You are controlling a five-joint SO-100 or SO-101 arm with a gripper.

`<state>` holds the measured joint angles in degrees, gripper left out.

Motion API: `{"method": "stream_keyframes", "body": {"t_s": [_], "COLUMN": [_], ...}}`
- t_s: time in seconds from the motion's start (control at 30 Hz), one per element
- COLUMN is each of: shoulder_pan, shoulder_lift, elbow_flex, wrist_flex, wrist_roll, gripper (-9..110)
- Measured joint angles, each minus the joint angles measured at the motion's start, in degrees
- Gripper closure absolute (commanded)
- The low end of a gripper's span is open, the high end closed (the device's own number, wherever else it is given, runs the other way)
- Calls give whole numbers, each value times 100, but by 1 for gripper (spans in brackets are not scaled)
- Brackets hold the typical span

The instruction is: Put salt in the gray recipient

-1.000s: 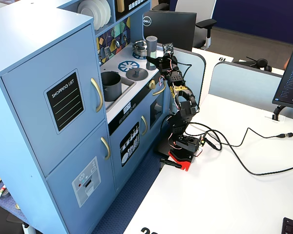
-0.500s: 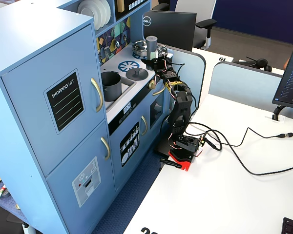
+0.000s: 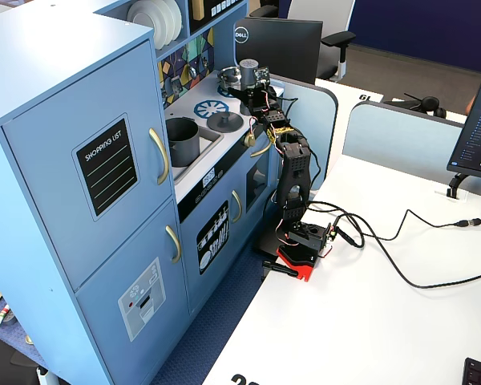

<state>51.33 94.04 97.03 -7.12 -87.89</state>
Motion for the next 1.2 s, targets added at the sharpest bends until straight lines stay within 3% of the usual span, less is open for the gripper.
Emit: {"method": "stream_keyframes", "body": {"t_s": [0.27, 0.33, 0.4, 0.5, 0.93, 1.07, 1.2], "shoulder_pan": [0, -18, -62, -149, -211, -255, -633], "shoulder_lift": [-343, -360, -360, -360, -360, -149, 519], "elbow_flex": [-527, -580, -580, -589, -756, -1063, -1397], "wrist_flex": [0, 0, 18, 255, 352, 457, 1327], "wrist_roll": [-9, -9, -70, -255, -149, 598, 1942], "gripper": [59, 70, 89, 101, 101, 101, 101]}}
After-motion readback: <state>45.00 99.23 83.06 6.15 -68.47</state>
